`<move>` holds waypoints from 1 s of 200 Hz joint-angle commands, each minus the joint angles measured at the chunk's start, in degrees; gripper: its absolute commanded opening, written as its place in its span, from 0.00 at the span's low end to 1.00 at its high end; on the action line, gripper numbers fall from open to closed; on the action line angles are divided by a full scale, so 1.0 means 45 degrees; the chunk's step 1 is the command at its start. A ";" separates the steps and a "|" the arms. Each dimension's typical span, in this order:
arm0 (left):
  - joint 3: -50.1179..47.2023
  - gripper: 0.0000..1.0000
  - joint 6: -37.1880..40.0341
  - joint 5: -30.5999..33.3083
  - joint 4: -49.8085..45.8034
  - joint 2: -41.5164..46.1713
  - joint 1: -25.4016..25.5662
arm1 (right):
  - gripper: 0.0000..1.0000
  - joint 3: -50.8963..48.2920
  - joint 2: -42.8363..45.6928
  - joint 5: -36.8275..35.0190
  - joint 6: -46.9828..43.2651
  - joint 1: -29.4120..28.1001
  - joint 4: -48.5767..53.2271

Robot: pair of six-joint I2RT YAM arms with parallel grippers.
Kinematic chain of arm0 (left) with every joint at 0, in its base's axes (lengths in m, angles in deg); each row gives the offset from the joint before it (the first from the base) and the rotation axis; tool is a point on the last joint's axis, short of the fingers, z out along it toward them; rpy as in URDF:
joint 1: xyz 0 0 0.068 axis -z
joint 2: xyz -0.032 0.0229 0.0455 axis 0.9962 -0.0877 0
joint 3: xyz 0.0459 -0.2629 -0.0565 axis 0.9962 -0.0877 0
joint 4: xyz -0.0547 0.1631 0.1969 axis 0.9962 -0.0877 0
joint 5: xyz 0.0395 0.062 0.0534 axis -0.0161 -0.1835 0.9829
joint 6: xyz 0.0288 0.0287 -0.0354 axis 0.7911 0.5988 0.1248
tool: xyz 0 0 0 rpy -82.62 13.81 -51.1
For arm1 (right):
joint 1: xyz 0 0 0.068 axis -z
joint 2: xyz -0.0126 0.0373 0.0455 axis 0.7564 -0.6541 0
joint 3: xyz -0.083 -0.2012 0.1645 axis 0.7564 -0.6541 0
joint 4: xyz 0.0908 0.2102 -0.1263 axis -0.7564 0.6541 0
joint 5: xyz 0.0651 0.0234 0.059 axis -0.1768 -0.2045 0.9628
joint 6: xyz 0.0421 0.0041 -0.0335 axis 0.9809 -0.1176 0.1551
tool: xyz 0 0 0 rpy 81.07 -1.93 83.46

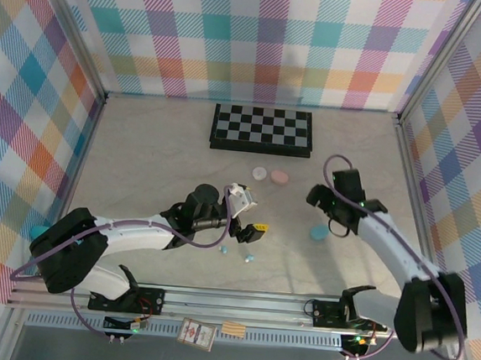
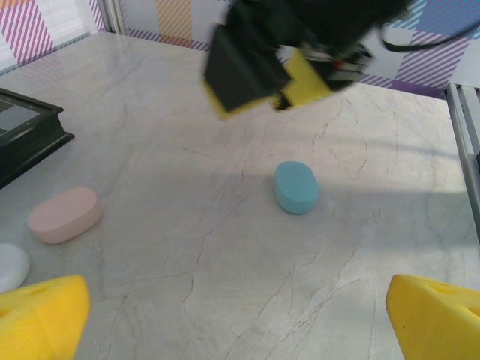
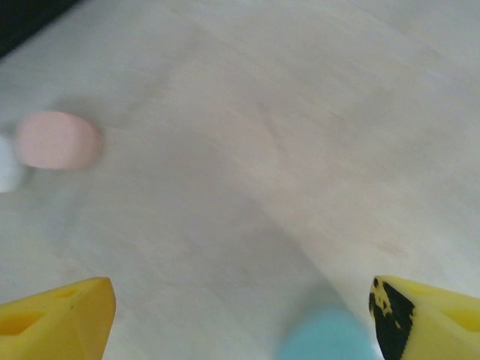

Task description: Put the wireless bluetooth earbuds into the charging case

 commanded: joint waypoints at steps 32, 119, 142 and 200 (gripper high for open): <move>0.0144 1.00 -0.0052 -0.0199 0.0619 0.0084 0.0133 | 0.83 -0.1975 0.2237 -0.1040 0.3024 -0.0990 0.2282; -0.0109 1.00 -0.0199 -0.0165 0.0606 0.0326 0.0139 | 0.72 -0.1366 -0.0123 -0.1762 0.3339 -0.2385 0.1383; -0.0188 1.00 -0.0220 -0.0146 0.0588 0.0324 0.0134 | 0.71 -0.1185 -0.0469 -0.1464 0.3360 -0.2376 0.1206; -0.0218 1.00 -0.0257 -0.0166 0.0869 0.0017 0.0138 | 0.75 -0.1004 -0.0860 -0.1236 0.3569 -0.2394 0.0654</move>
